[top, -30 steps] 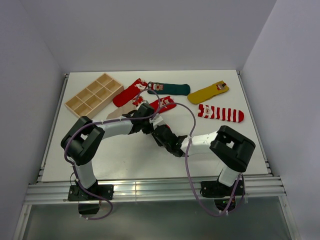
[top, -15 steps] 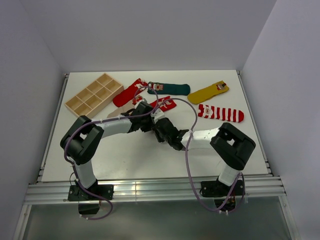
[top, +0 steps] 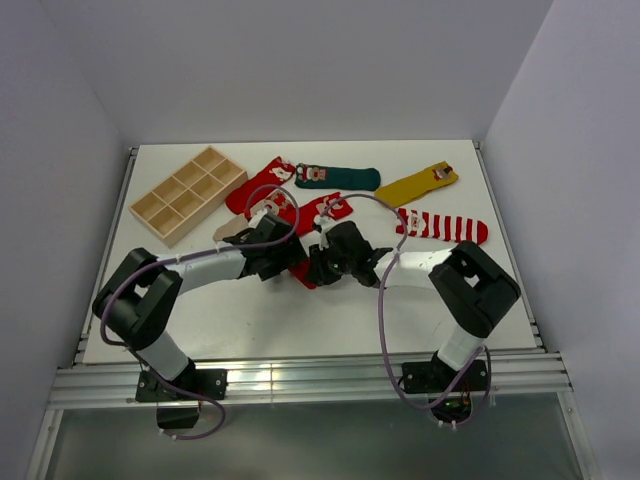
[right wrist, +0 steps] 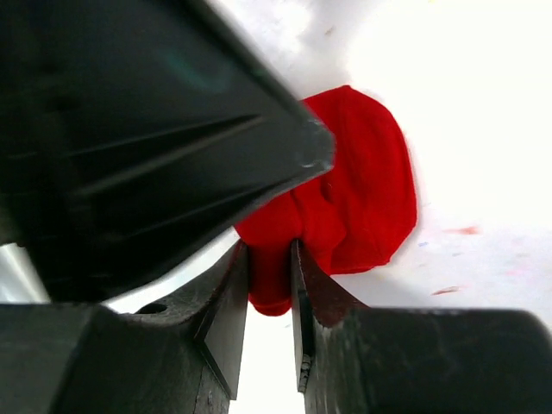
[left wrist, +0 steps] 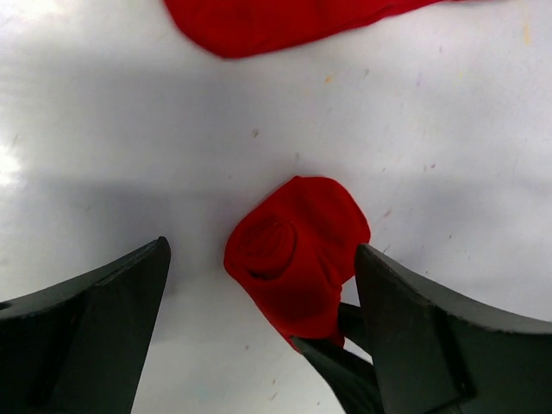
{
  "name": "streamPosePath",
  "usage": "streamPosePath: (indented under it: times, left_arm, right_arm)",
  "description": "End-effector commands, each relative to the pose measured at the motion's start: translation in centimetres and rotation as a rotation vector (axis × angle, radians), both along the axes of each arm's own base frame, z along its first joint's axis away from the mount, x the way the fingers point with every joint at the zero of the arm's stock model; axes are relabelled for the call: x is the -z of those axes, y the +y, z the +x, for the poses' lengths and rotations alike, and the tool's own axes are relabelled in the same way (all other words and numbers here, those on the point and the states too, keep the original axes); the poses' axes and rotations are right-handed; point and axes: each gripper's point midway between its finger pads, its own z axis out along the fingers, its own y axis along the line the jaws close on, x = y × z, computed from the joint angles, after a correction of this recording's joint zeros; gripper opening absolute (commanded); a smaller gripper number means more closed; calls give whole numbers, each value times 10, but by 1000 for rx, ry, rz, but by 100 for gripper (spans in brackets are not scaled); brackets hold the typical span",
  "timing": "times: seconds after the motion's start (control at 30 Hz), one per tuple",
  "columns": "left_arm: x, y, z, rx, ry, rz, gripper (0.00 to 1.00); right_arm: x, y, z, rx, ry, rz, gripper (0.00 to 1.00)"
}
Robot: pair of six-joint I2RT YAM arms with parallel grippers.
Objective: Roll the socks
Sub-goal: Roll the sock at the center of the board.
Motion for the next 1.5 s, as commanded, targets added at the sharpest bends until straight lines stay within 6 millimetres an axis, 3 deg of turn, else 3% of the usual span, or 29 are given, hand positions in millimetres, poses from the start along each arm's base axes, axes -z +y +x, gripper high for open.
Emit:
streamPosePath:
  times: [0.0, 0.13, 0.33, 0.7, 0.9, 1.2, 1.4, 1.47]
  left_arm:
    - [-18, 8, -3, -60, -31, -47, 93]
    - [-24, 24, -10, -127, -65, -82, 93]
    - [-36, 40, -15, -212, -125, -168, 93]
    - [-29, 8, -29, -143, -115, -283, 89]
    - [-14, 1, -31, -138, -82, -263, 84]
    - [16, 2, -30, -174, -16, -177, 62]
    - [34, 3, -32, -168, 41, -122, 36]
    - [37, 4, -34, -161, 54, -106, 25]
  right_arm:
    - [30, -18, -50, -43, 319, -14, 0]
    - [20, -15, -41, -37, 386, 48, 0]
    - [22, -14, -38, -36, 497, 122, 0]
    - [33, -15, -31, 63, 671, 292, 0]
    - [40, -18, -26, 103, 731, 319, 0]
    - [44, -22, -21, 136, 733, 311, 0]
    - [41, -29, -18, 151, 672, 256, 0]
    - [38, -33, -18, 151, 645, 233, 5]
